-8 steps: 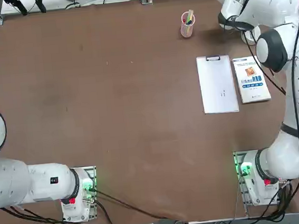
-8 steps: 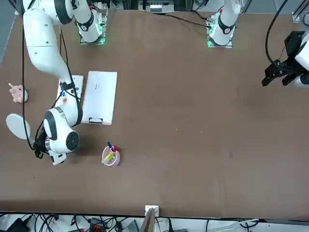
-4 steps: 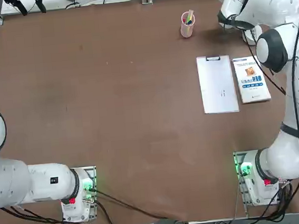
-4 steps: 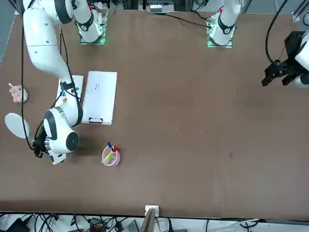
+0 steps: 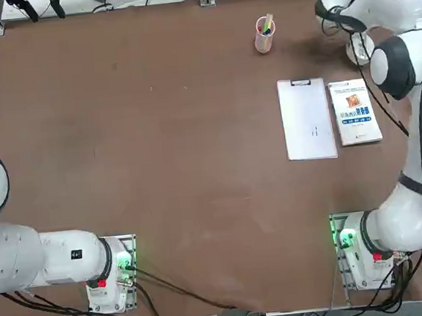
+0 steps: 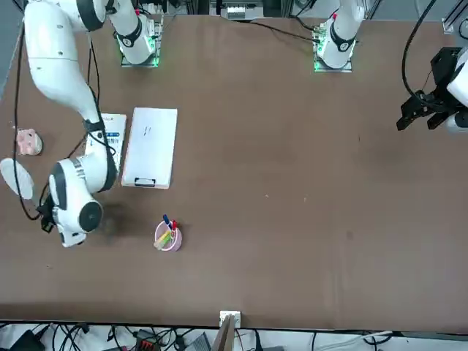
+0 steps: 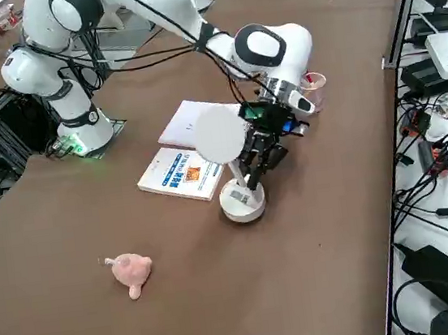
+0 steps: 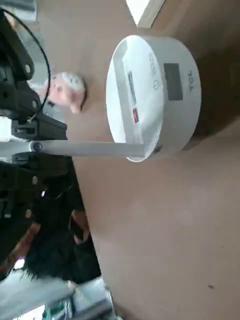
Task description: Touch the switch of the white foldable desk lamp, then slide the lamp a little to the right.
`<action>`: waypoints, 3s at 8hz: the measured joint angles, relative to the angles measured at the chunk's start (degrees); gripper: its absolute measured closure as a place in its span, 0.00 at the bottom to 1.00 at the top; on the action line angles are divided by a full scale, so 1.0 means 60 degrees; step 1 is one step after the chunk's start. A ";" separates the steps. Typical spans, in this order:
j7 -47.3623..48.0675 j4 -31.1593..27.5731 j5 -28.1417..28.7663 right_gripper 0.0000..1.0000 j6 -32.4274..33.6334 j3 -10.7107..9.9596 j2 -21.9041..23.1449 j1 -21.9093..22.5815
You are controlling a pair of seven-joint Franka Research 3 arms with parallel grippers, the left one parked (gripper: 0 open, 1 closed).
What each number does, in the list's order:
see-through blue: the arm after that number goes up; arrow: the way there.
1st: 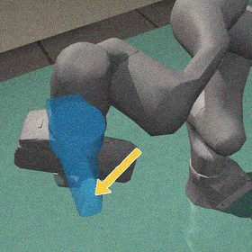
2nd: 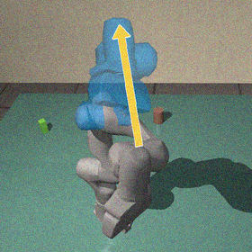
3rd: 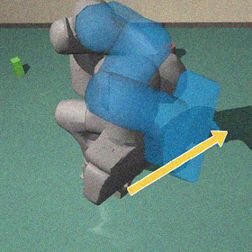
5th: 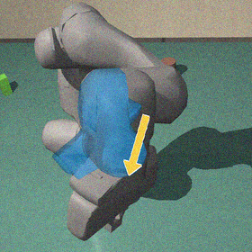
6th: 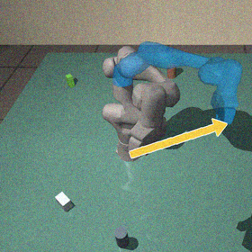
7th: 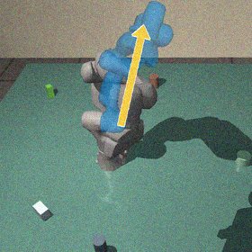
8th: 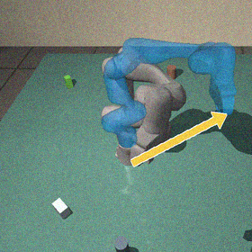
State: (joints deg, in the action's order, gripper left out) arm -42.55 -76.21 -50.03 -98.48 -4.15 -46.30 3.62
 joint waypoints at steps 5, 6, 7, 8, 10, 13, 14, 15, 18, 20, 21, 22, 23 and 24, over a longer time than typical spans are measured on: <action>0.0545 0.0015 0.1037 0.85 0.0238 -0.0028 0.0142 -0.1061; 0.0810 0.0053 0.1052 0.85 0.0476 -0.0030 0.0144 -0.1109; 0.1041 0.0085 0.1054 0.85 0.0722 -0.0034 0.0144 -0.1119; 0.1238 0.0096 0.1056 0.85 0.0952 -0.0039 0.0144 -0.1119; 0.1462 0.0096 0.1075 0.85 0.1193 -0.0089 0.0138 -0.1141; 0.1877 0.0095 0.1113 0.85 0.1429 -0.0104 0.0057 -0.1206; 0.1911 0.0096 0.1113 0.85 0.1429 -0.0104 -0.0006 -0.1205; 0.2007 0.0107 0.1113 0.85 0.1428 -0.0104 -0.0080 -0.1201; 0.2364 0.0253 0.1113 0.83 0.1398 -0.0104 -0.0270 -0.1189; 0.2498 0.0426 0.1109 0.68 0.1399 -0.0104 -0.0357 -0.1186; 0.2507 0.0471 0.1109 0.60 0.1399 -0.0104 -0.0364 -0.1183; 0.2512 0.0478 0.1109 0.59 0.1399 -0.0104 -0.0365 -0.1181; 0.2525 0.0483 0.1109 0.49 0.1394 -0.0103 -0.0372 -0.1176; 0.2529 0.0495 0.1109 0.39 0.1383 -0.0100 -0.0372 -0.1163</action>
State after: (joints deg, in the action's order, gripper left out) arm -27.38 -73.24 -43.37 -90.18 -4.75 -48.53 -3.35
